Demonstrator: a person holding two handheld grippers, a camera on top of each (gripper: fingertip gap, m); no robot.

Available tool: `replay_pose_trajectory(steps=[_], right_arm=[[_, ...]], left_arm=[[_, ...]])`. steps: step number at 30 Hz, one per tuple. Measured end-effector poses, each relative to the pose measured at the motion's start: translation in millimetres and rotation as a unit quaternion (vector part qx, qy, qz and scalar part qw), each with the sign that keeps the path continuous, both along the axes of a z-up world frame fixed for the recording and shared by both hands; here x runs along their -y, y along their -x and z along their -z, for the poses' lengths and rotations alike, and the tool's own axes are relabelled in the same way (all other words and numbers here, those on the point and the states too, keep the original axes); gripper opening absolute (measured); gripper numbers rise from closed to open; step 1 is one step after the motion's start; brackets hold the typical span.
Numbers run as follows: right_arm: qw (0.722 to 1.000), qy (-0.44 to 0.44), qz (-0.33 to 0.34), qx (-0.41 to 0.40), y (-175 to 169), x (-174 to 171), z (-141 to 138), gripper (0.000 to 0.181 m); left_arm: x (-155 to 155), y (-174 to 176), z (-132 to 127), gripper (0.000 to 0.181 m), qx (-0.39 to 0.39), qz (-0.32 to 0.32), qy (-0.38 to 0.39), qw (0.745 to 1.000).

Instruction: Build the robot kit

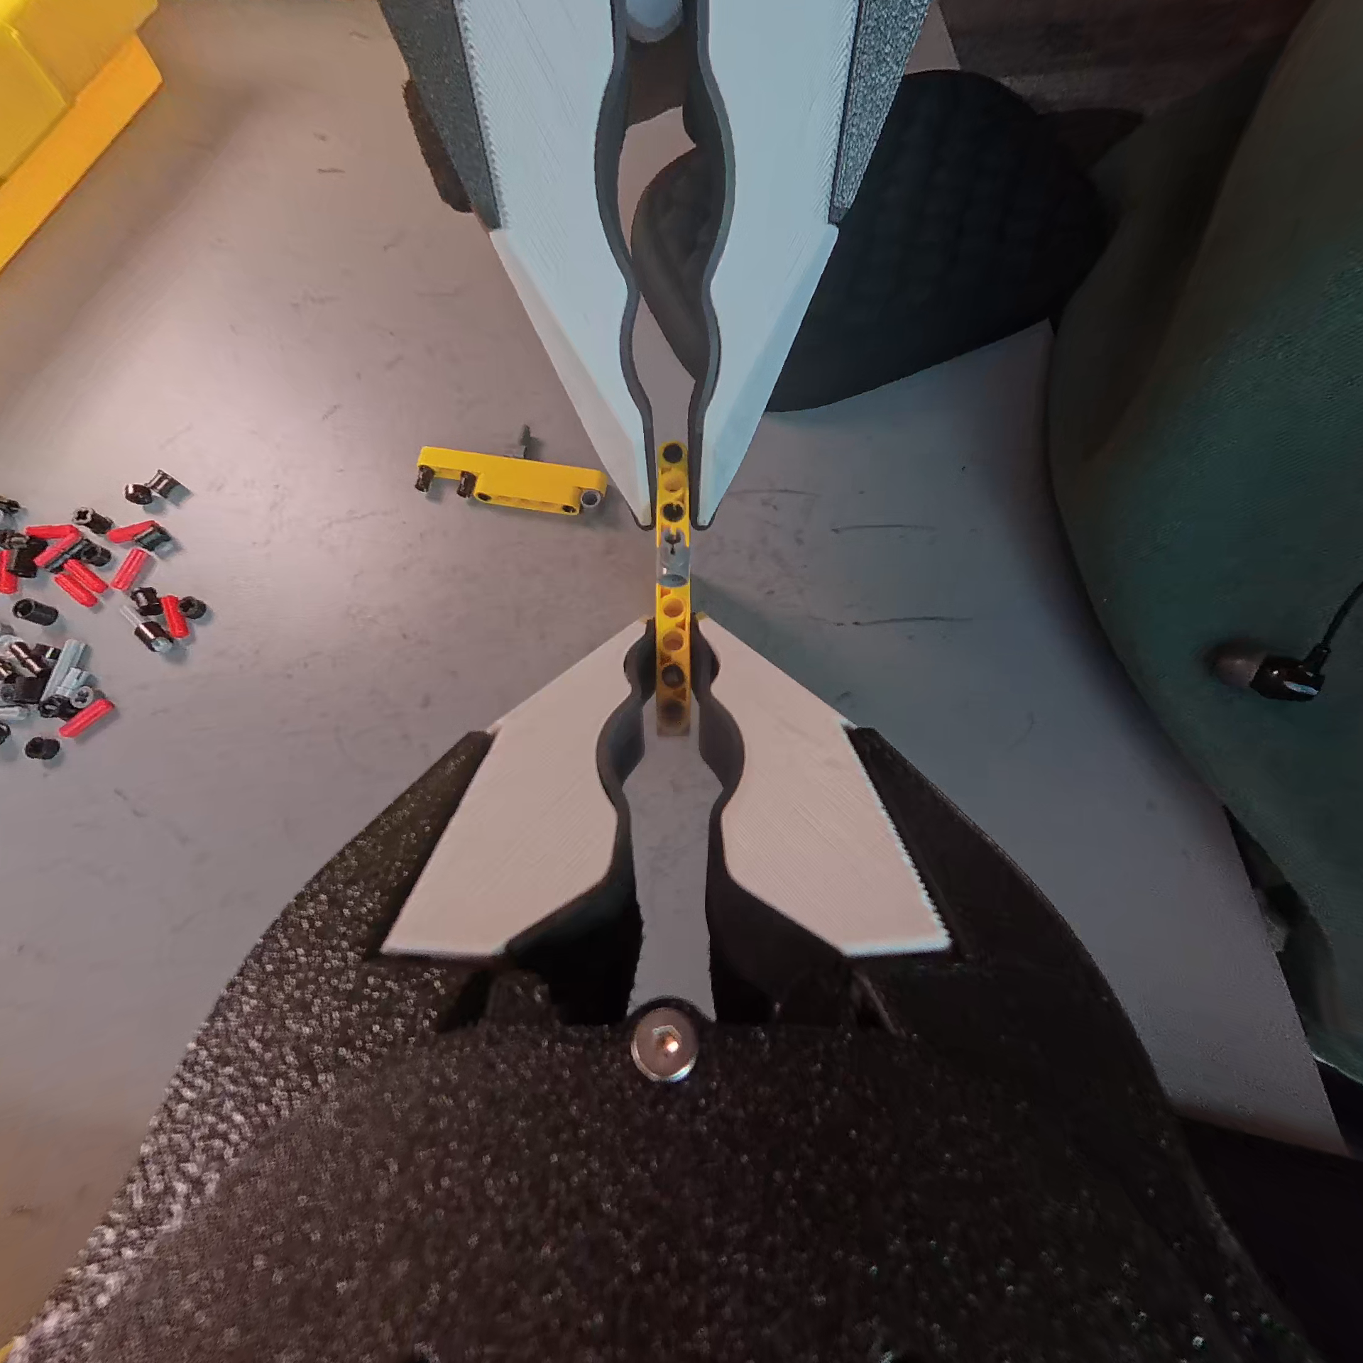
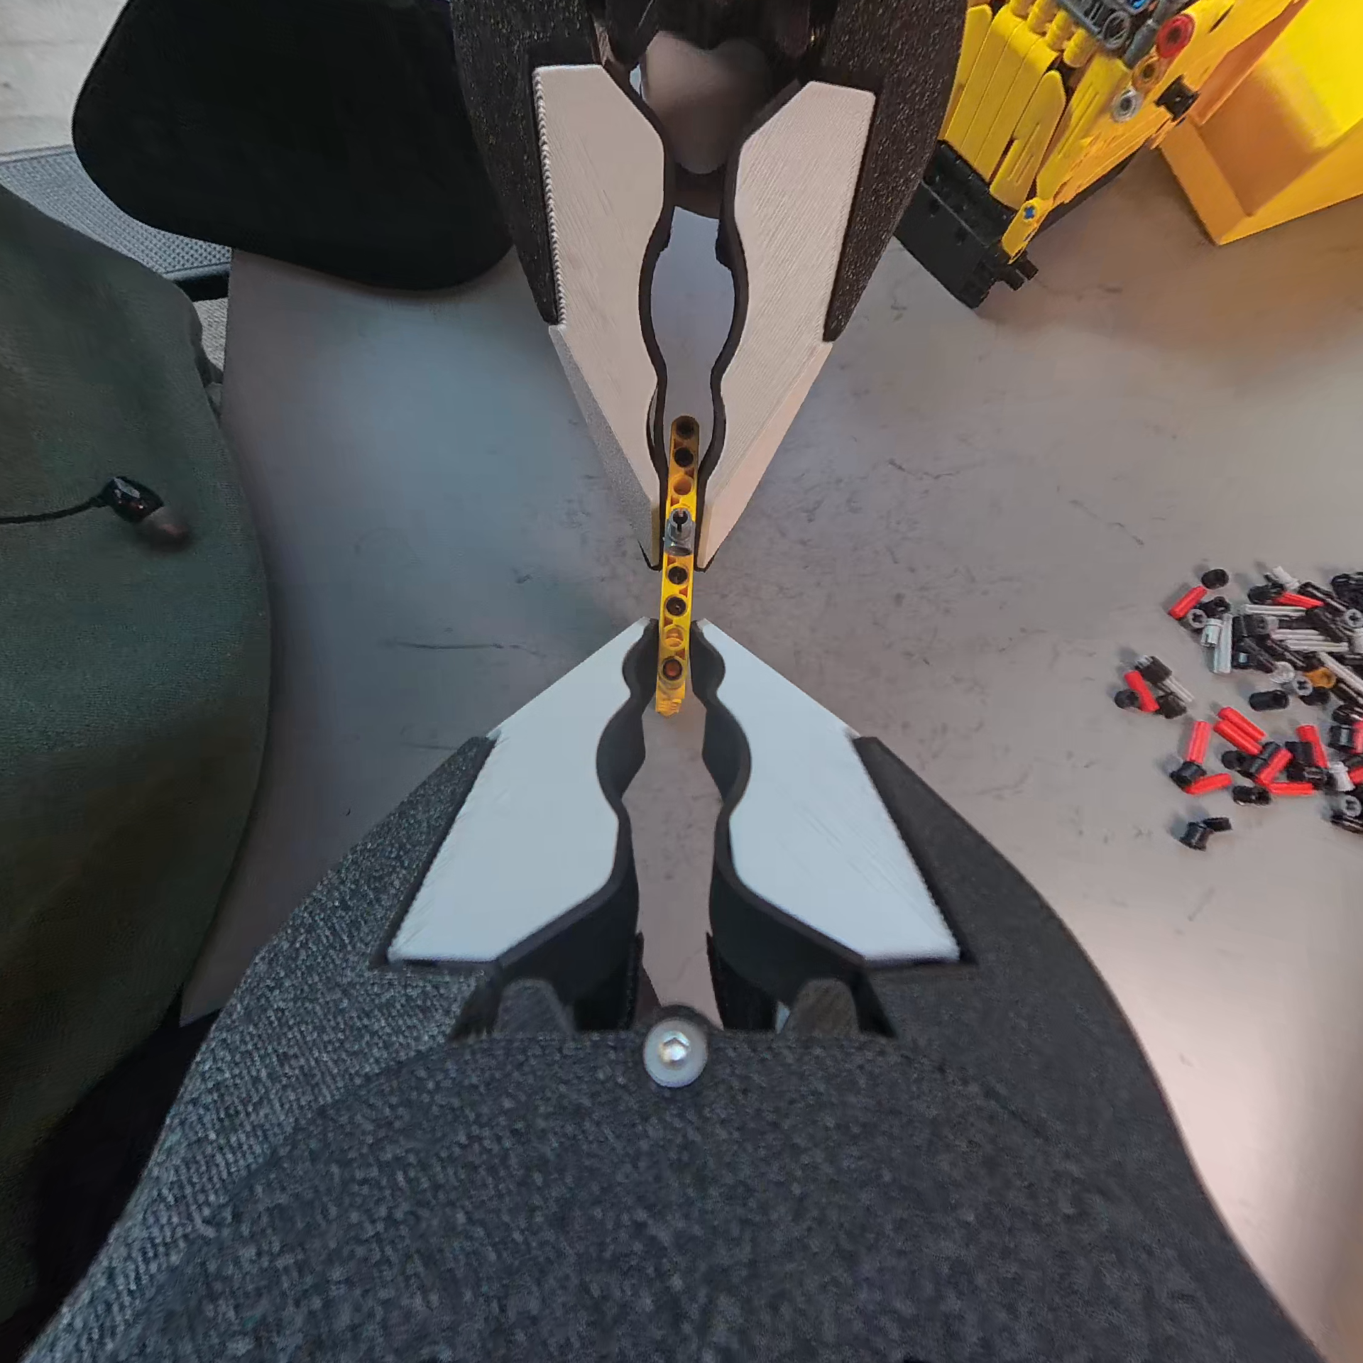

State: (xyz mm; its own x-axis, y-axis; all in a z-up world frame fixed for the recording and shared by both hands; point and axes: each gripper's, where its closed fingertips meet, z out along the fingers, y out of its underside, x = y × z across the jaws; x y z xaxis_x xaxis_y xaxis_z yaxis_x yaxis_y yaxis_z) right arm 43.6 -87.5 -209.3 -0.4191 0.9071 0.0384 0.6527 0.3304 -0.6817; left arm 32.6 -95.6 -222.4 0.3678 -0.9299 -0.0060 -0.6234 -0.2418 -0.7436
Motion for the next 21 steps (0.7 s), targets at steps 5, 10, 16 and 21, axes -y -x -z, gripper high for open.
replay_pose_trajectory(steps=[5,10,16,21], right_arm=[[1.000,-0.002,0.001,0.005,0,-2,0,0.007],[1.000,0.007,-0.001,0.005,1,-2,0,0.007],[1.000,0.020,-0.011,0.006,2,-1,0,0.007],[0.999,0.036,-0.027,0.011,0,1,0,0.007]], left_arm=[[-1,-1,0,0.006,0.003,-0.004,-0.007,1.000],[5,-4,3,0.035,0.033,-0.022,0.015,0.999],[-9,-24,13,0.033,0.047,-0.076,0.007,0.996],[-13,-31,22,0.007,0.035,-0.090,-0.008,0.995]])
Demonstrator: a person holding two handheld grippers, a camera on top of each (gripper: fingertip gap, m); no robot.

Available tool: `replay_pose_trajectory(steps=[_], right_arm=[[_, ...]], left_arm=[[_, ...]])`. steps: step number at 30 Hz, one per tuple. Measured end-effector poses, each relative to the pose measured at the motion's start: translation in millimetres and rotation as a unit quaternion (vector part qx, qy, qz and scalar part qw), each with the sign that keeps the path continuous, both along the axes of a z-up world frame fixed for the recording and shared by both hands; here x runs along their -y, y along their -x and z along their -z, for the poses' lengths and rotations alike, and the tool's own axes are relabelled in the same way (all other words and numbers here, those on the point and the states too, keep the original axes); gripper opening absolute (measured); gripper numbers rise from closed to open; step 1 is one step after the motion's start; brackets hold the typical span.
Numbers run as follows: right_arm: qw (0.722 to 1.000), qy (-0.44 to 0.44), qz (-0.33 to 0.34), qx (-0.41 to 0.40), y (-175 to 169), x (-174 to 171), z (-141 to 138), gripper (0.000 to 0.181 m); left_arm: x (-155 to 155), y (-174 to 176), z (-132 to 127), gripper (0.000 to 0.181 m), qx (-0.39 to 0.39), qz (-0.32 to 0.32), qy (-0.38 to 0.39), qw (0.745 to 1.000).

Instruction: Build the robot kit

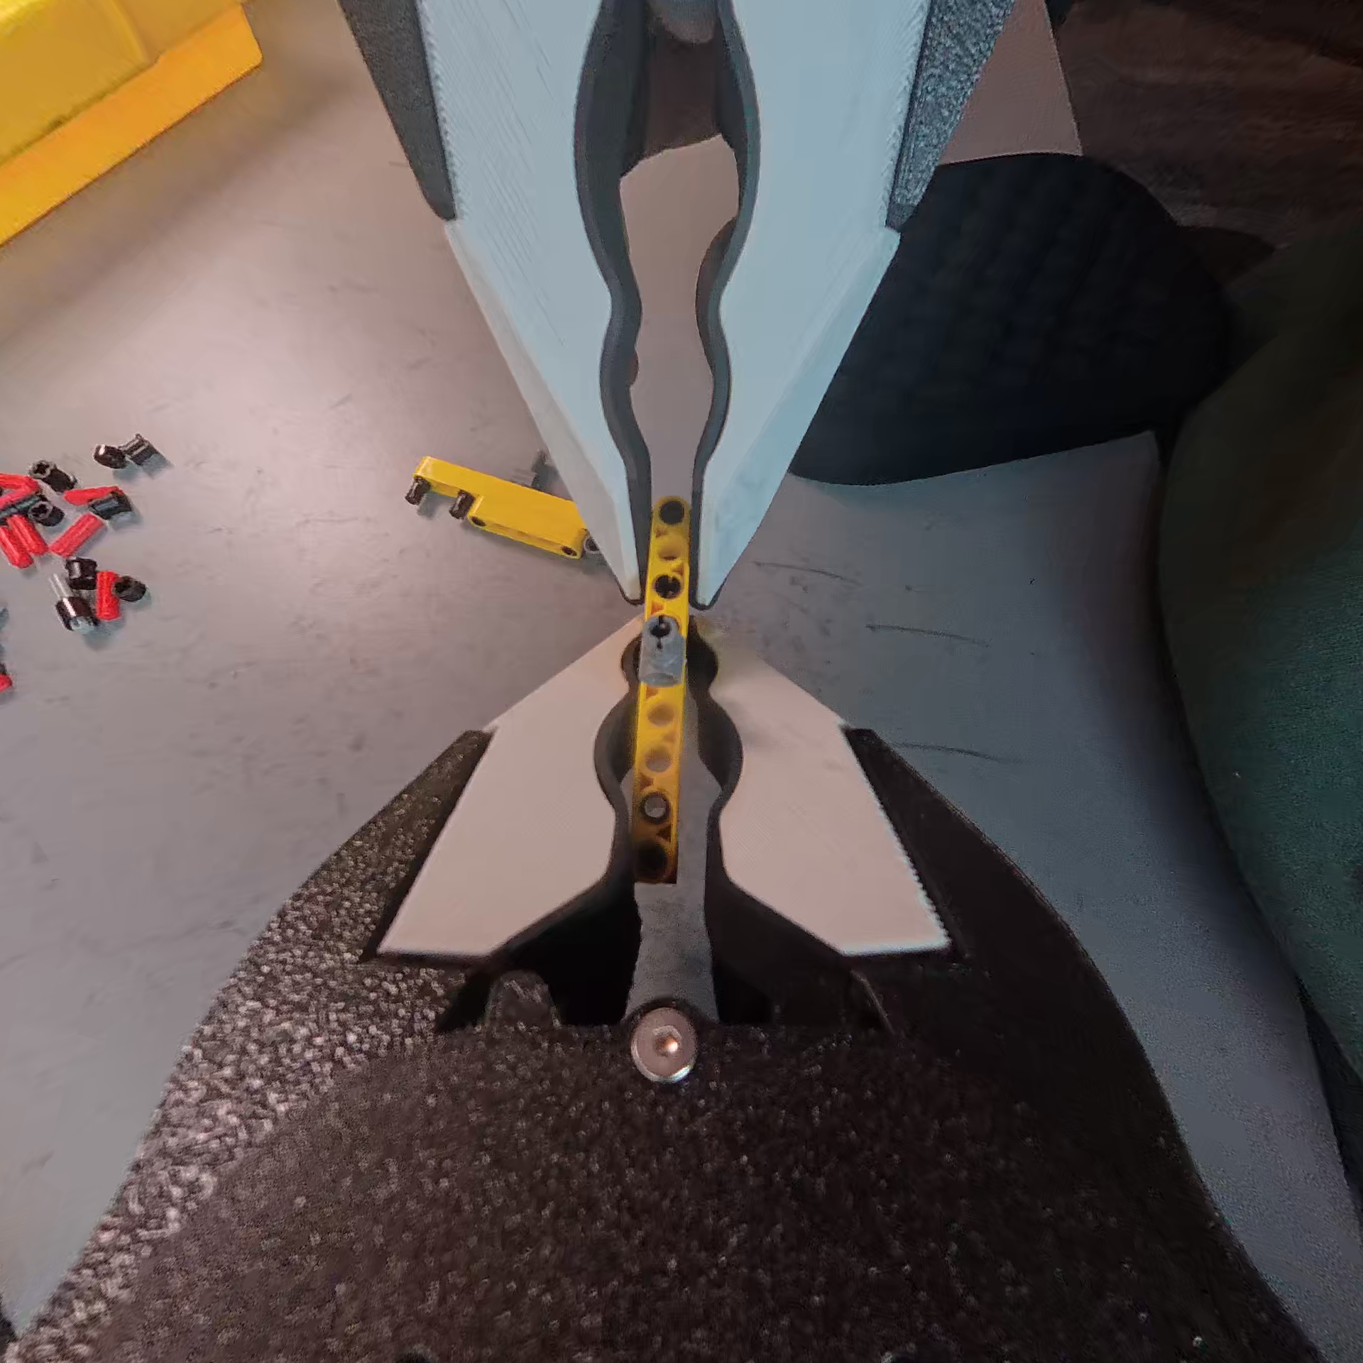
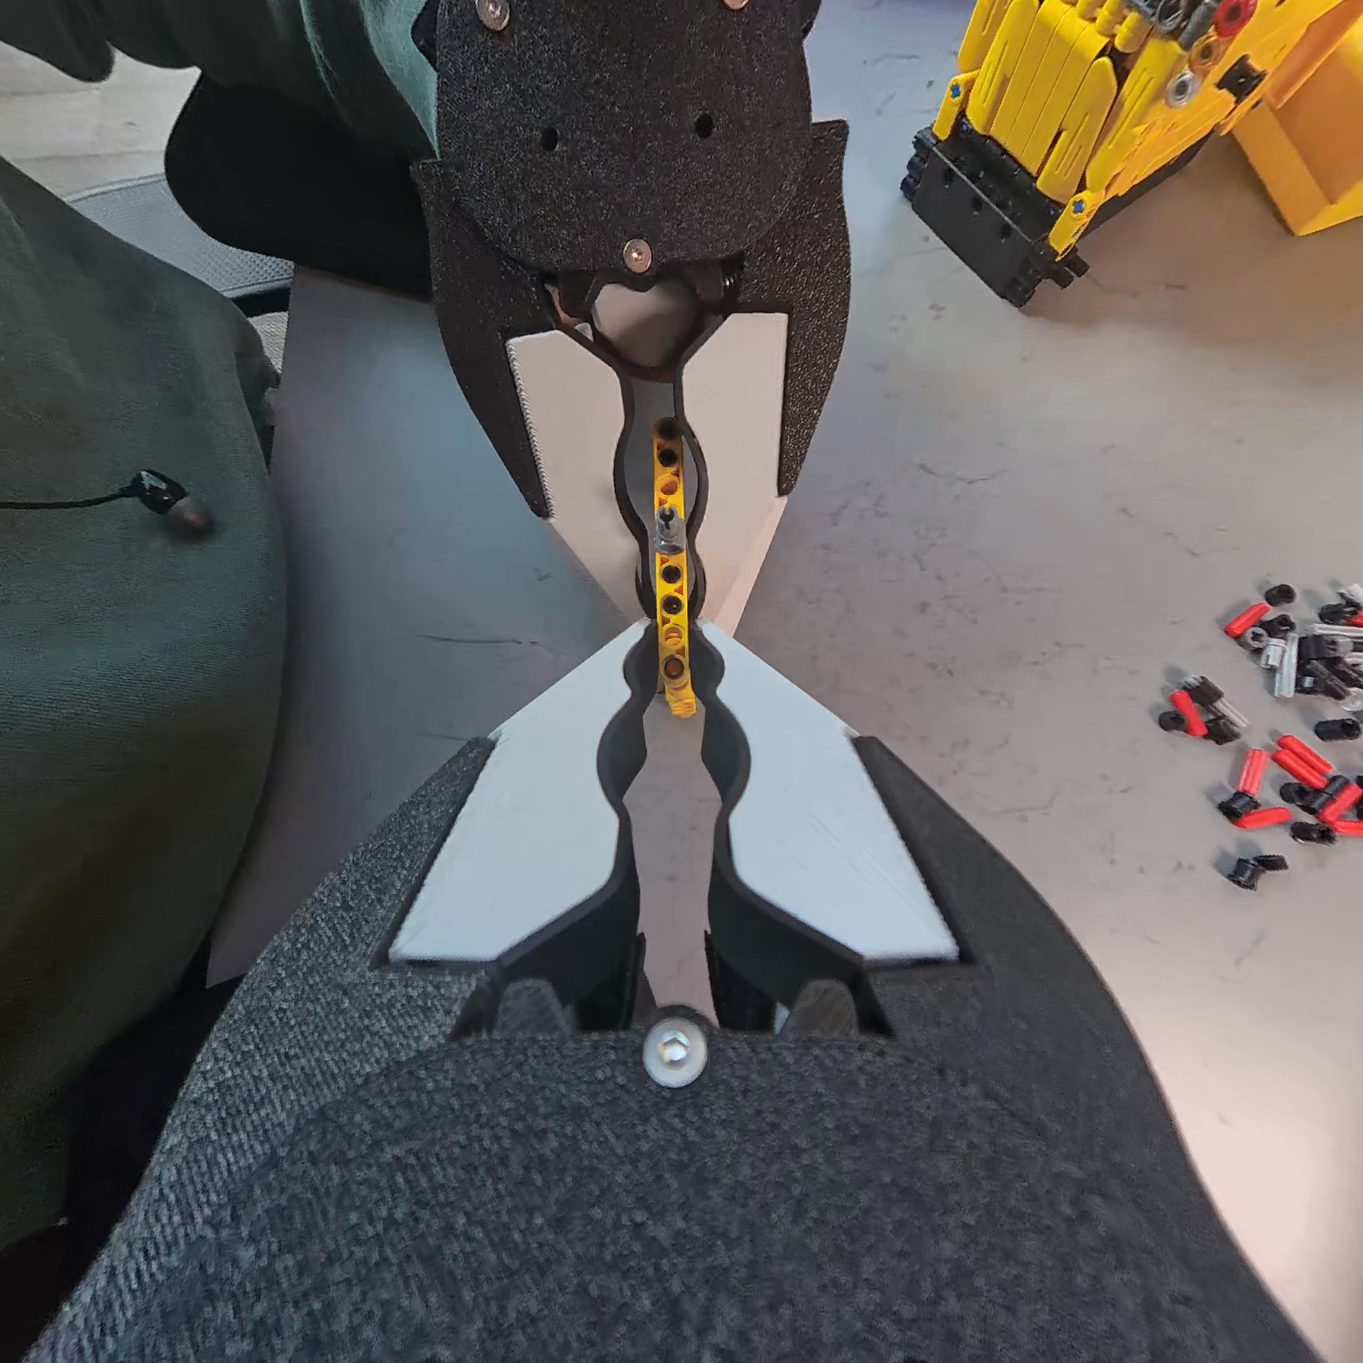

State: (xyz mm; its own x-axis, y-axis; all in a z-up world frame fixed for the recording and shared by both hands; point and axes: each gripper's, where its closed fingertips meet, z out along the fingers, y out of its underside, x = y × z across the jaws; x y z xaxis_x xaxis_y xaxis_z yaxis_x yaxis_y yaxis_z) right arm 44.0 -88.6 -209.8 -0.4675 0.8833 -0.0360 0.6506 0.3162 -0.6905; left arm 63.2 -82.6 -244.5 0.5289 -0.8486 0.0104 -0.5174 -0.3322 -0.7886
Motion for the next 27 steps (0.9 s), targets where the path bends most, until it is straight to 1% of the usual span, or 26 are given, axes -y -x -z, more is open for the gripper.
replay_pose_trajectory(steps=[8,12,21,27], right_arm=[[1.000,-0.027,-0.006,0.012,0.1,0.2,0.7,0.007],[0.999,-0.034,-0.003,0.019,-0.1,0.7,1.0,0.007],[0.998,-0.064,0.004,0.008,1.0,-1.2,1.3,0.007],[0.996,-0.077,-0.012,0.034,0.0,-2.1,2.4,0.007]], left_arm=[[0.4,0.5,0.0,0.006,0.016,0.004,0.004,1.000],[0.7,0.7,0.2,0.006,0.011,0.004,0.006,1.000],[-0.6,1.4,0.6,0.006,0.009,0.000,0.005,1.000],[-1.4,1.9,0.6,0.006,0.022,-0.002,0.016,1.000]])
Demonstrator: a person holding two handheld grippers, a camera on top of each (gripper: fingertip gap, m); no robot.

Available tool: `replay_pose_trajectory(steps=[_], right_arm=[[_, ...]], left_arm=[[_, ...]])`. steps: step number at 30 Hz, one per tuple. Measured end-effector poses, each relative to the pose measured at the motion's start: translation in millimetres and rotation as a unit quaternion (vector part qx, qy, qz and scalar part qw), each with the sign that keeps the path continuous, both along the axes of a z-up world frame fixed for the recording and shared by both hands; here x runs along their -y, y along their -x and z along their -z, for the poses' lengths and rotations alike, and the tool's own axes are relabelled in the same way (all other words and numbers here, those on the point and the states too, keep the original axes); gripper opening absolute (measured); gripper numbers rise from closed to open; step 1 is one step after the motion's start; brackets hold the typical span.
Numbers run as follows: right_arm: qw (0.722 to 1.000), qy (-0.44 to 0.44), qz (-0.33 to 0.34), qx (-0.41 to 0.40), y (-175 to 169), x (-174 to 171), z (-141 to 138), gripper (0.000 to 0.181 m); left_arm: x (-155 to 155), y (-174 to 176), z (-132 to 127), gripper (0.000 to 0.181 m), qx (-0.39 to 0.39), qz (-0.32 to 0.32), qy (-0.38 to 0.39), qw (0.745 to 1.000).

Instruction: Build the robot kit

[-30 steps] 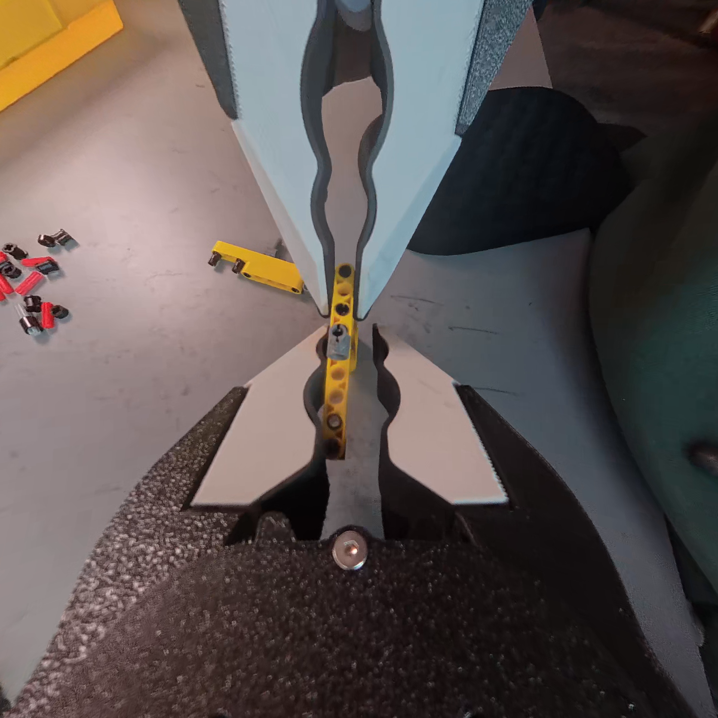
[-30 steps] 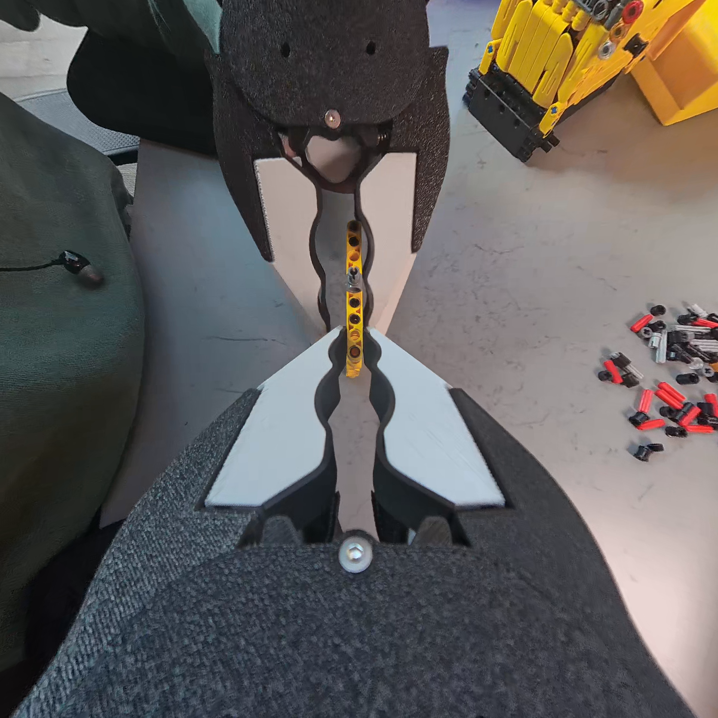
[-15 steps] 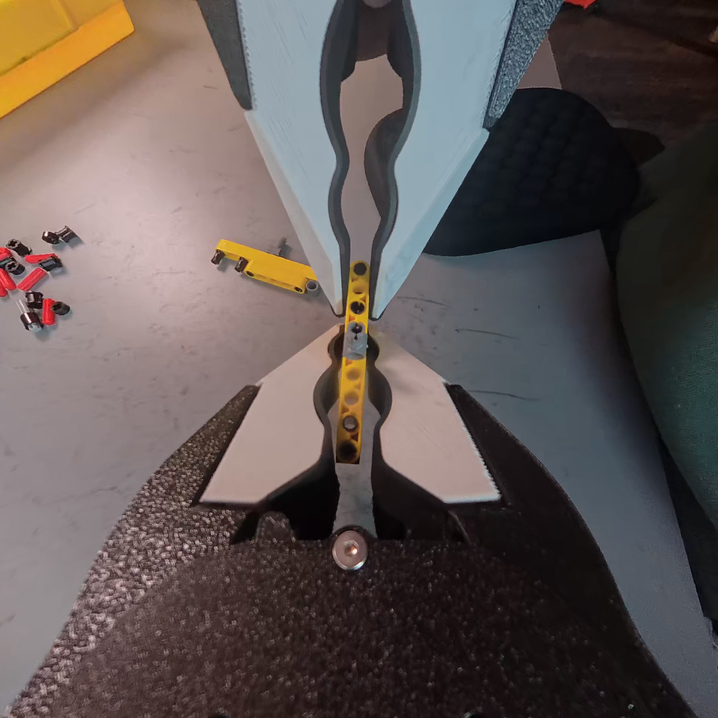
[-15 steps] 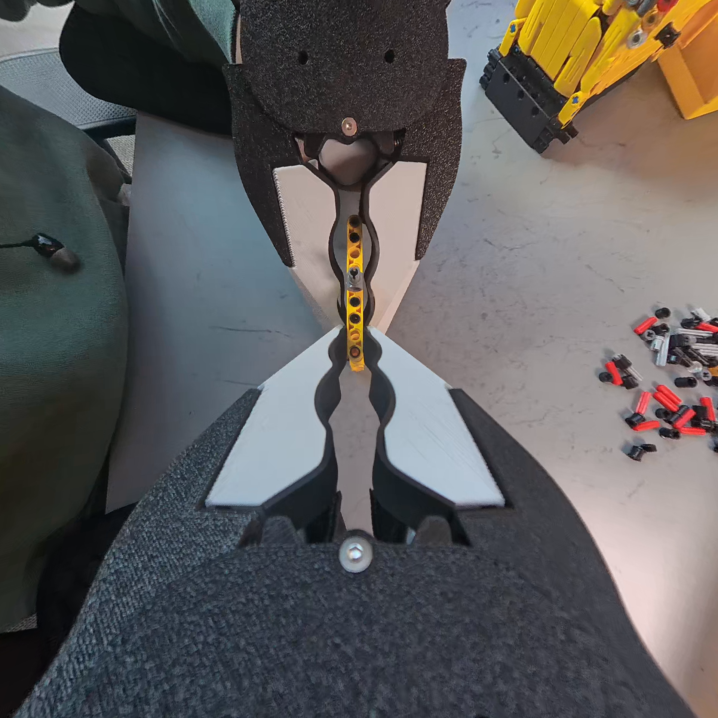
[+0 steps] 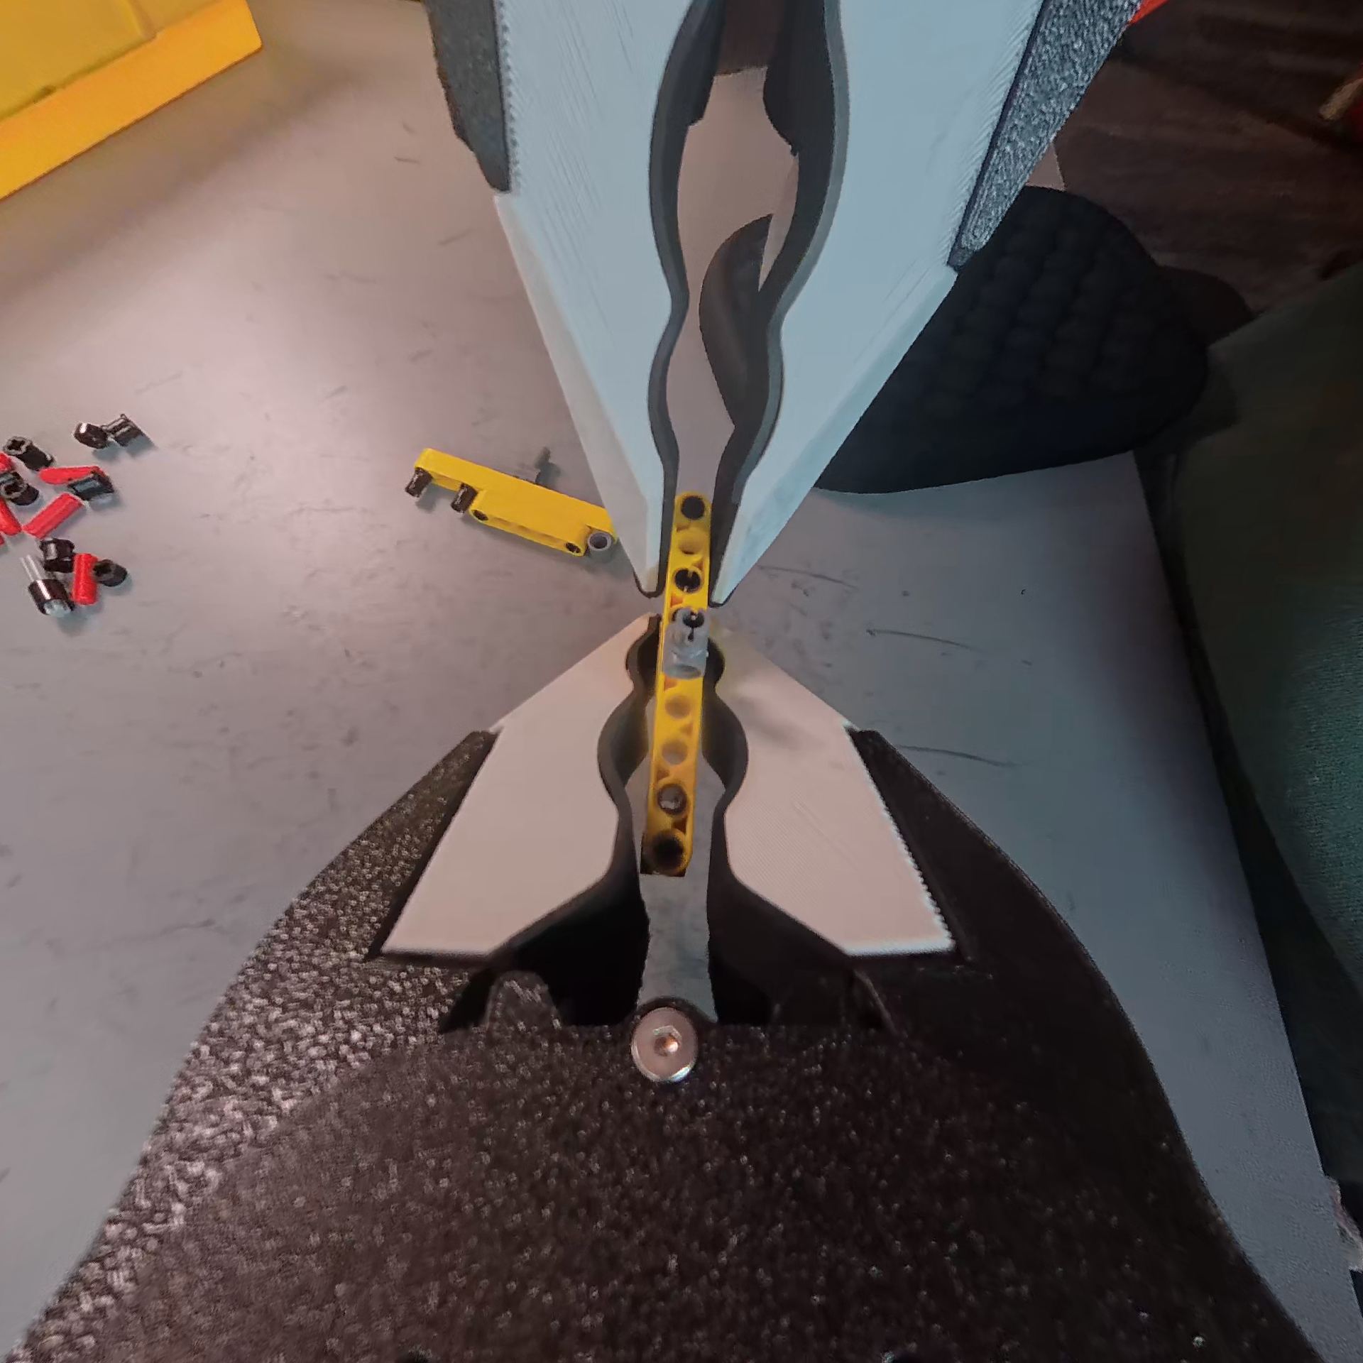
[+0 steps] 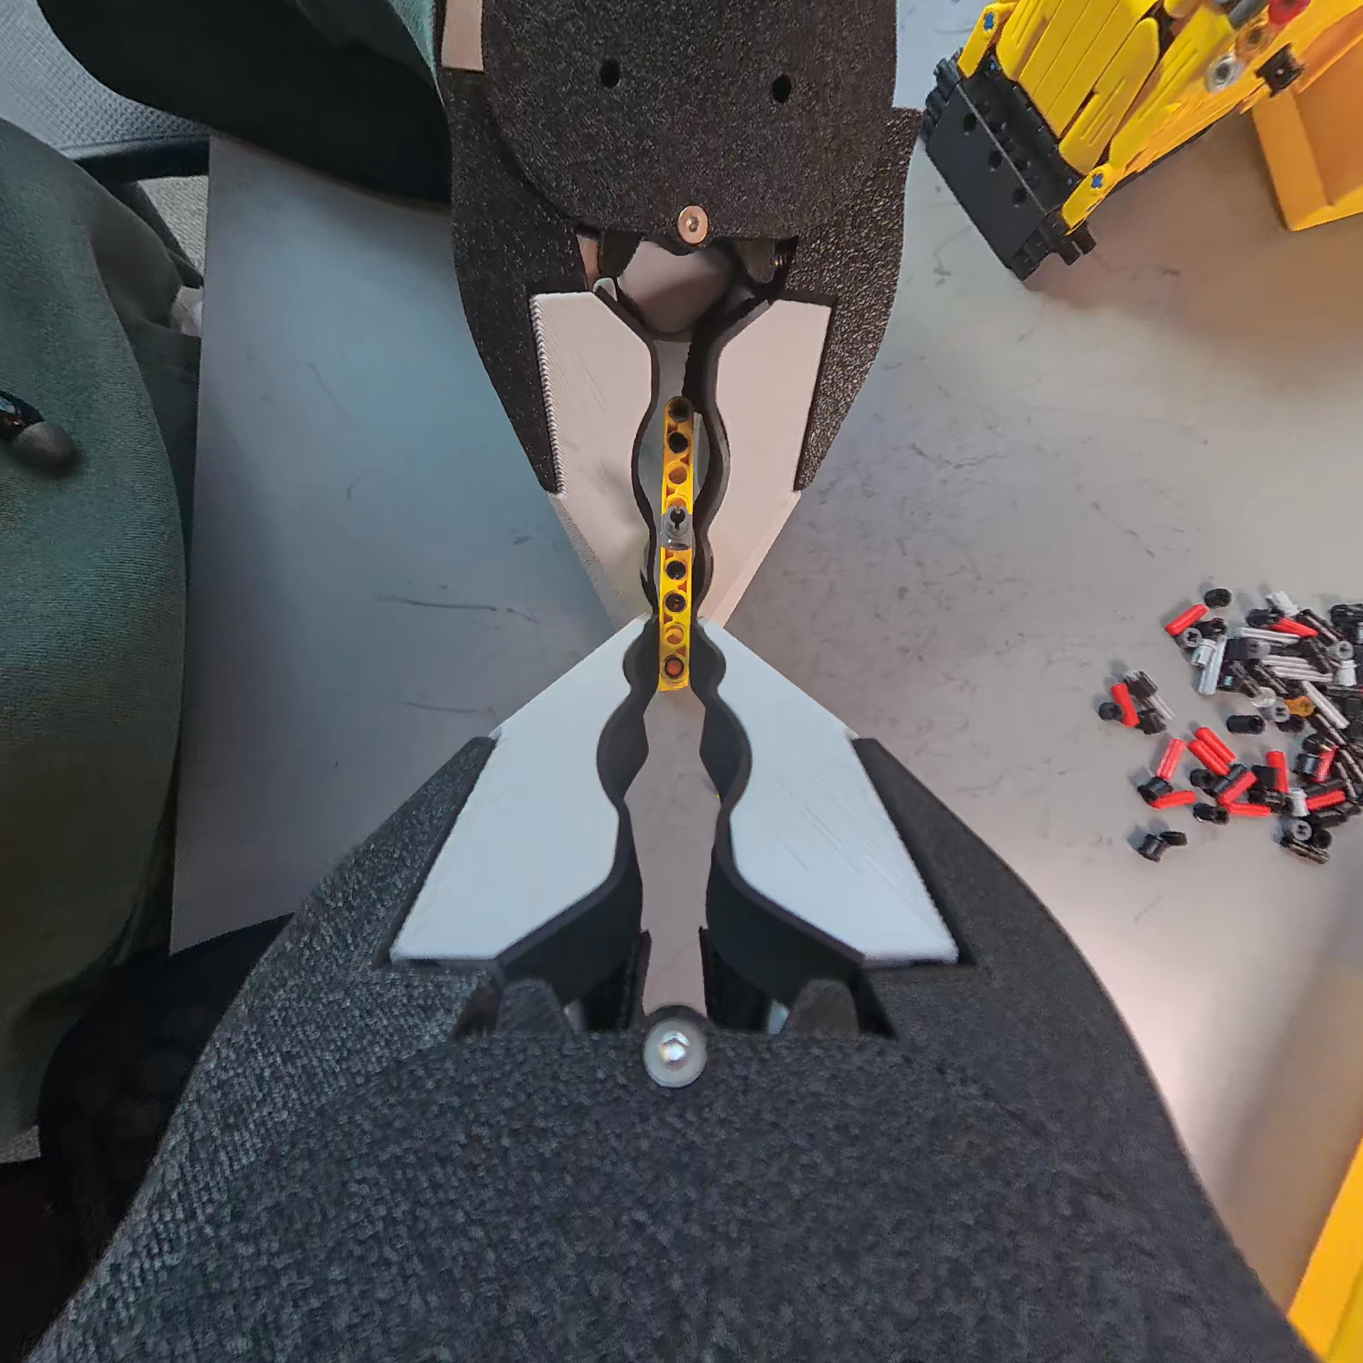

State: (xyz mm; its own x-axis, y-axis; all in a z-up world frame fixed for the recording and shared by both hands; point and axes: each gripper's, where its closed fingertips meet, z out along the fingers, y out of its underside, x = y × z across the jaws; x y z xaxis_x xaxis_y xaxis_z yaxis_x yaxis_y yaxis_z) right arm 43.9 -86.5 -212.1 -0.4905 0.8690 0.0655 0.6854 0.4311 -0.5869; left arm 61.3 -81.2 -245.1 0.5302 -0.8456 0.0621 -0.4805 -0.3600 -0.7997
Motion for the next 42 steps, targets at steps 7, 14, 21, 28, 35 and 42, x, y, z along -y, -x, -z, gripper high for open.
replay_pose_trajectory(steps=[7,14,21,28,35,42], right_arm=[[0.999,-0.023,-0.017,0.030,1,-1,1,0.007],[0.998,0.017,-0.008,0.057,0,1,7,0.006],[0.999,0.020,0.008,0.040,1,2,7,0.007],[0.999,0.021,-0.004,0.026,-2,-2,-8,0.021],[0.996,-0.023,-0.031,0.085,-5,3,4,0.007],[0.991,-0.051,-0.024,0.125,-7,3,6,0.007]], left_arm=[[-1,0,0,0.006,-0.002,0.001,0.011,1.000],[0,0,0,0.006,-0.020,-0.003,-0.004,1.000],[0,0,0,0.006,-0.003,-0.002,0.003,1.000],[1,-3,0,0.007,-0.001,0.000,-0.001,1.000],[2,-4,0,0.007,-0.006,-0.001,-0.016,1.000],[2,-6,0,0.007,-0.012,-0.002,-0.026,1.000]])
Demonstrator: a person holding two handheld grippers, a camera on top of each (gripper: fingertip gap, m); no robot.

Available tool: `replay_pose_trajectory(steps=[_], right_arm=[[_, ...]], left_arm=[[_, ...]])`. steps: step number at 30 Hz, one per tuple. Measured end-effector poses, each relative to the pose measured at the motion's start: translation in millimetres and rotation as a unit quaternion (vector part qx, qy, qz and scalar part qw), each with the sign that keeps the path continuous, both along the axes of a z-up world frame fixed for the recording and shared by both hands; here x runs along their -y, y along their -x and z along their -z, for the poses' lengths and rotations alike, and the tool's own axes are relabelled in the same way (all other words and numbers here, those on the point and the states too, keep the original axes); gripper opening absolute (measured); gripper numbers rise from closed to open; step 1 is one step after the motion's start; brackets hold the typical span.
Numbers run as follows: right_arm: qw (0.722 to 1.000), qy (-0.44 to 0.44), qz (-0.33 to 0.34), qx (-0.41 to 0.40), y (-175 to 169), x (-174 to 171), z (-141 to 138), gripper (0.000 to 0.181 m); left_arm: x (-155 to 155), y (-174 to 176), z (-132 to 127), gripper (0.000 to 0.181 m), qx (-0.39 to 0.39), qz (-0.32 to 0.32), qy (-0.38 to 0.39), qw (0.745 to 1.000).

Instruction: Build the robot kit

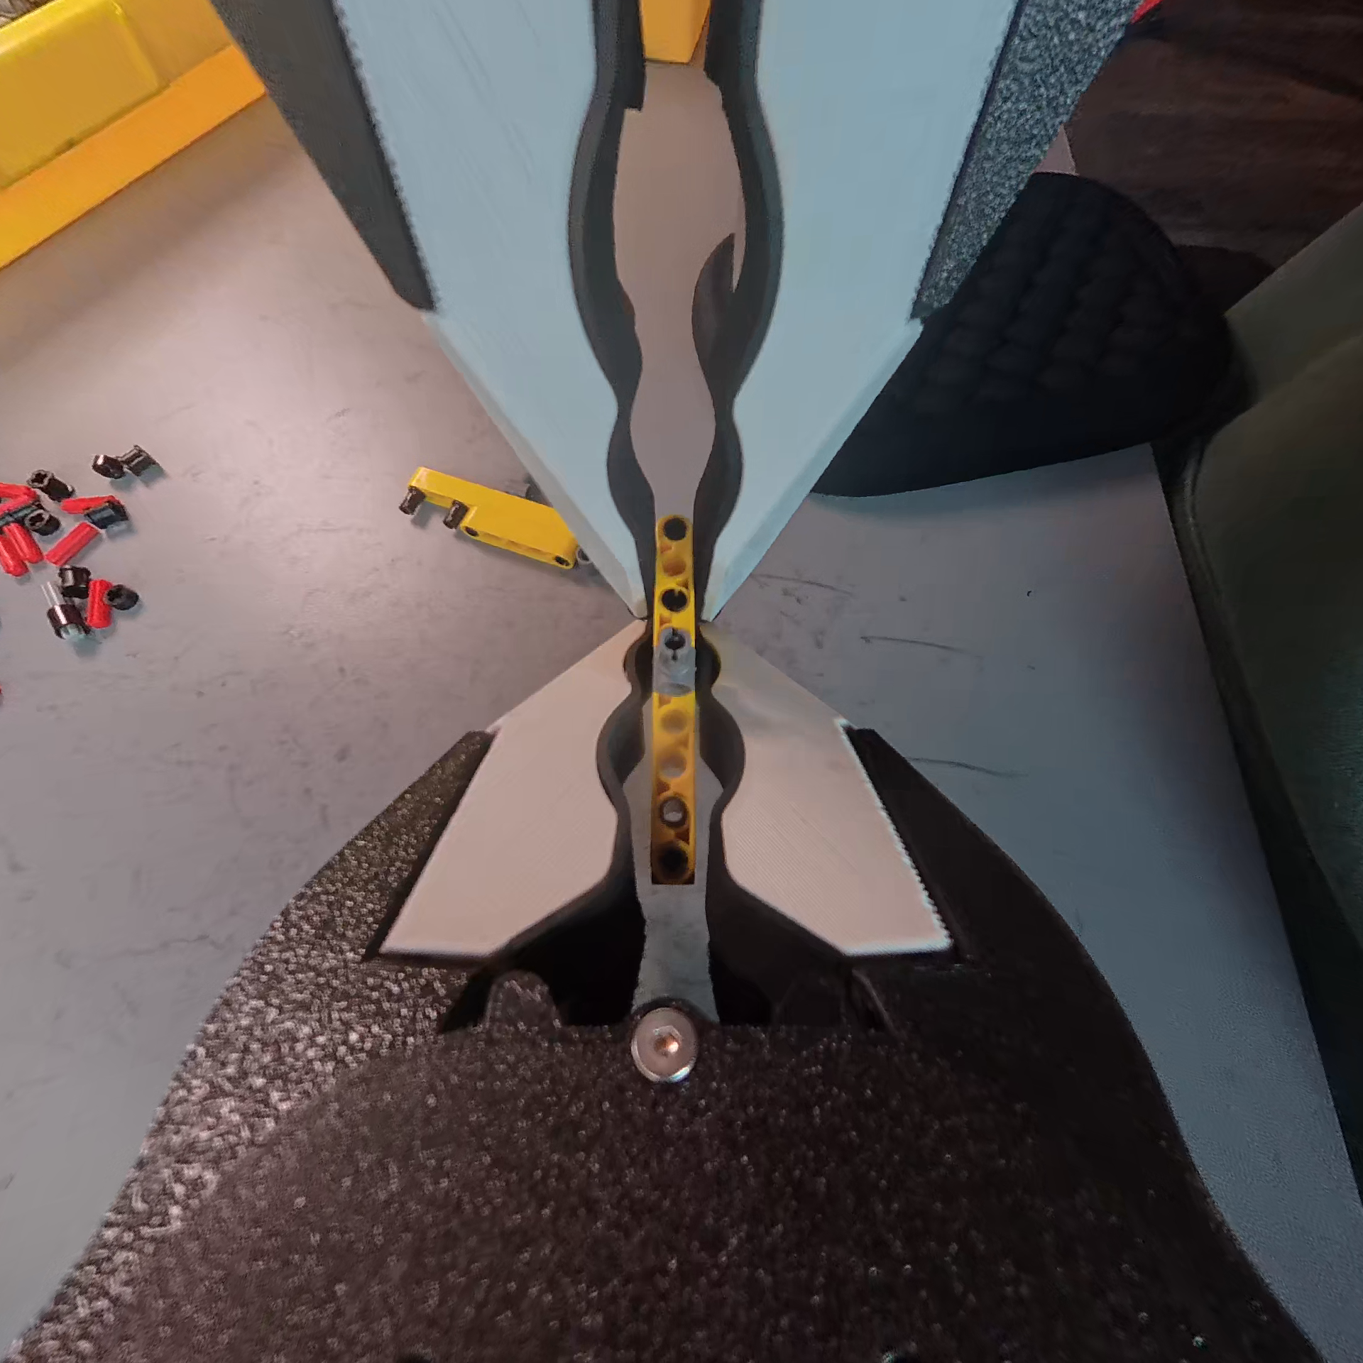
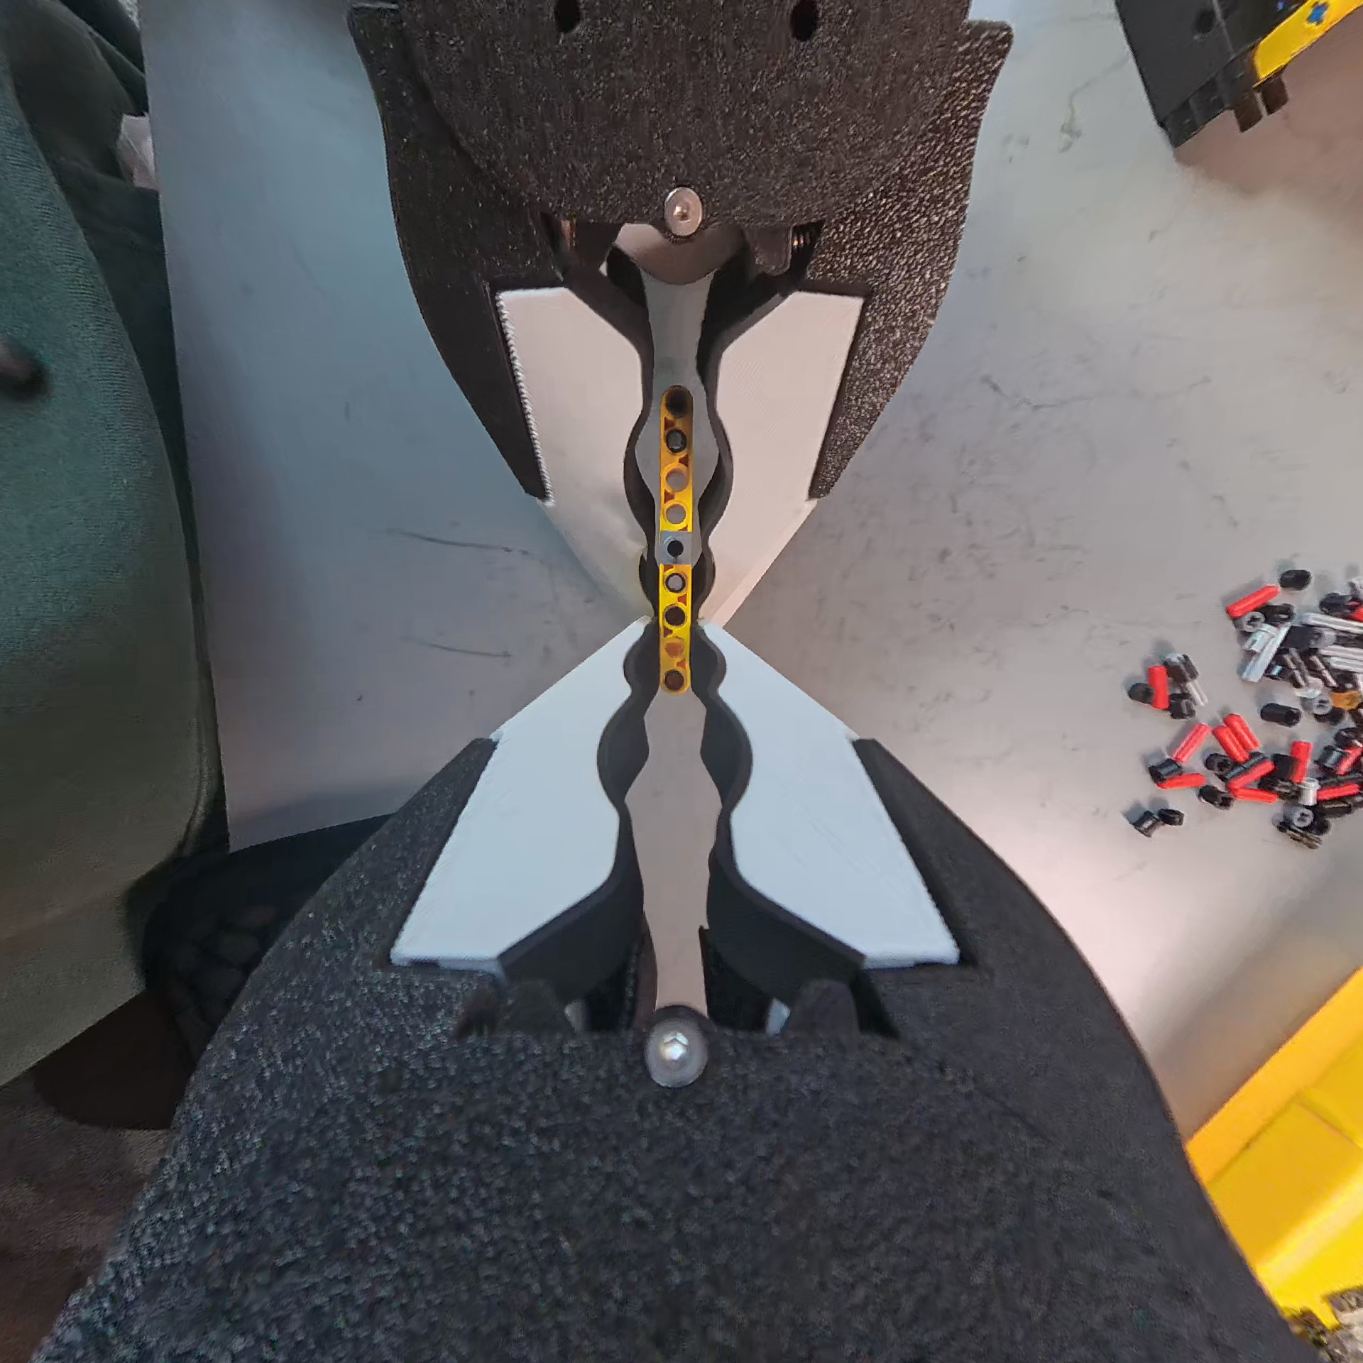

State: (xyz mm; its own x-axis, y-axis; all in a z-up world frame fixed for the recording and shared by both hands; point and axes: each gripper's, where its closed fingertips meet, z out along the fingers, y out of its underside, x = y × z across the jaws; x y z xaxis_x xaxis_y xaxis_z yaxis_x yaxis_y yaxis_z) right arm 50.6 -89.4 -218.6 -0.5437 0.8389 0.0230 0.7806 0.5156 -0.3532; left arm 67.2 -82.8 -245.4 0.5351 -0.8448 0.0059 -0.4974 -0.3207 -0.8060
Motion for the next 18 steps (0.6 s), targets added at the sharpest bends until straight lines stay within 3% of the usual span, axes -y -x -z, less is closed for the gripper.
replay_pose_trajectory(steps=[4,6,9,18], right_arm=[[1.000,0.003,0.005,0.006,0,1,2,0.006],[1.000,0.006,0.011,0.001,-1,1,2,0.007],[1.000,0.012,0.020,-0.009,0,2,2,0.007],[0.996,0.062,0.044,-0.048,2,2,6,0.007]], left_arm=[[2,1,5,0.009,-0.010,0.006,0.006,1.000],[7,8,0,0.020,-0.013,0.008,0.000,1.000],[10,14,-24,0.010,0.035,-0.006,-0.018,0.999],[10,14,-24,0.007,0.035,-0.004,-0.013,0.999]])
